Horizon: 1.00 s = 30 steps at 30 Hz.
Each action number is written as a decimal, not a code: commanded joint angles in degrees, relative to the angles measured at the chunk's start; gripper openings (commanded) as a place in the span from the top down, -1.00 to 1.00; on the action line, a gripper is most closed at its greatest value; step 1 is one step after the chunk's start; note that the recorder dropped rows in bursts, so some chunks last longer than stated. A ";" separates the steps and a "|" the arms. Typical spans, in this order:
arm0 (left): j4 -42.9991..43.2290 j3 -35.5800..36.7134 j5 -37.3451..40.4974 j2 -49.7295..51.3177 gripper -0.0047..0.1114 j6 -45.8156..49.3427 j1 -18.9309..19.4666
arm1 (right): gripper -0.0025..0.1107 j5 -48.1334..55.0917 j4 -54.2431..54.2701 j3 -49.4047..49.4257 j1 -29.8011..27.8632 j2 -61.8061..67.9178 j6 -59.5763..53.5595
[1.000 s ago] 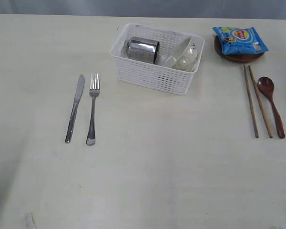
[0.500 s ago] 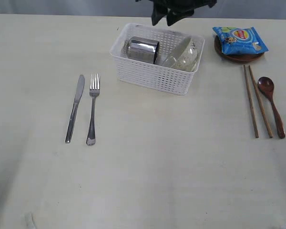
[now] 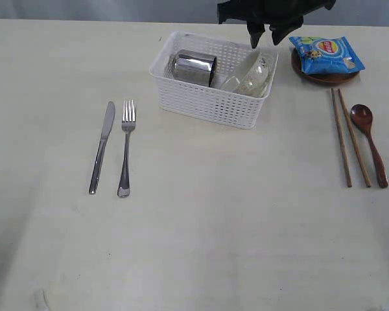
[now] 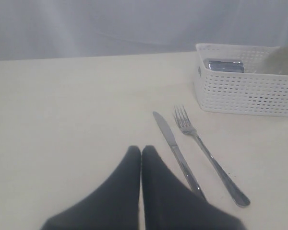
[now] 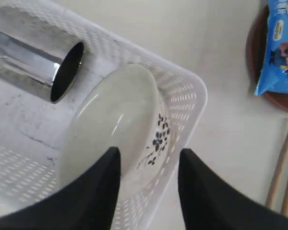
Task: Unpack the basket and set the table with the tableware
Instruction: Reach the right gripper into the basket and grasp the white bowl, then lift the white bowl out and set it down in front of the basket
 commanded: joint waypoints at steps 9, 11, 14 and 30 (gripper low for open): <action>0.22 0.18 -0.10 -0.19 0.92 -0.06 -0.33 | 0.96 -2.57 -1.08 -0.46 -0.05 5.06 1.93; 0.22 0.18 -0.10 -0.19 0.92 -0.06 -0.33 | 0.96 -2.18 -2.02 -1.40 -0.05 3.92 1.50; 0.22 0.18 -0.10 -0.19 0.92 -0.06 -0.33 | 0.96 -2.12 -2.88 -3.54 -0.05 1.34 -0.29; 0.22 0.18 -0.10 -0.19 0.92 -0.06 -0.33 | 0.96 7.33 16.47 -7.78 -0.16 -8.71 -20.97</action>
